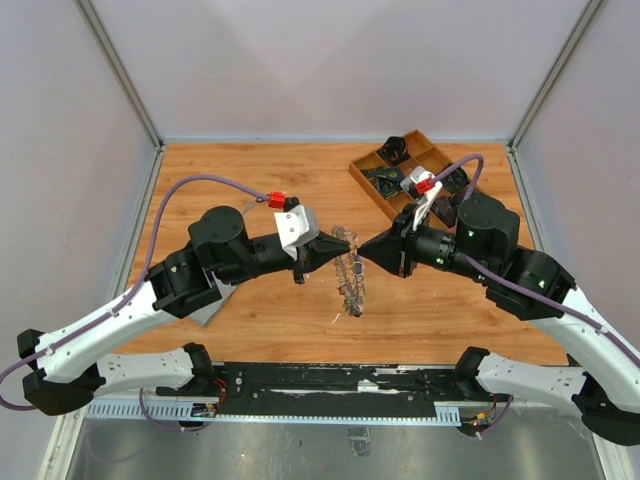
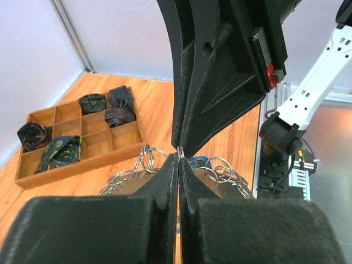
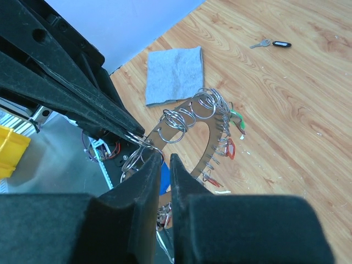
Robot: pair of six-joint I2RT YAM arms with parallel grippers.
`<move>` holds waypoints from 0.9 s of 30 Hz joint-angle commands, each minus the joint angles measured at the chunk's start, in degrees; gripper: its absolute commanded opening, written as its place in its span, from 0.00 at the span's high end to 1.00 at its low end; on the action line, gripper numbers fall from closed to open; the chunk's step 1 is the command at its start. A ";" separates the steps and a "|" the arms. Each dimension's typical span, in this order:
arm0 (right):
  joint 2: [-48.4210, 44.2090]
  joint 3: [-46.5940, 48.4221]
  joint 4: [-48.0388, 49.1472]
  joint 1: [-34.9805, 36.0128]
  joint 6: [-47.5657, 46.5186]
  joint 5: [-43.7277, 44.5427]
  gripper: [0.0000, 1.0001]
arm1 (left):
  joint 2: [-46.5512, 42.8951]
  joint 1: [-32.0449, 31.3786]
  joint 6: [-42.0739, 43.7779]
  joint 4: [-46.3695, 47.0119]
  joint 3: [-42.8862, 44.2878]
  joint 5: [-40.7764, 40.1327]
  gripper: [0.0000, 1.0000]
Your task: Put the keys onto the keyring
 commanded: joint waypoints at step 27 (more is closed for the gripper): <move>-9.08 -8.31 19.87 0.70 -25.95 -20.84 0.79 | -3.29 -0.50 -3.85 12.08 -1.53 11.46 0.99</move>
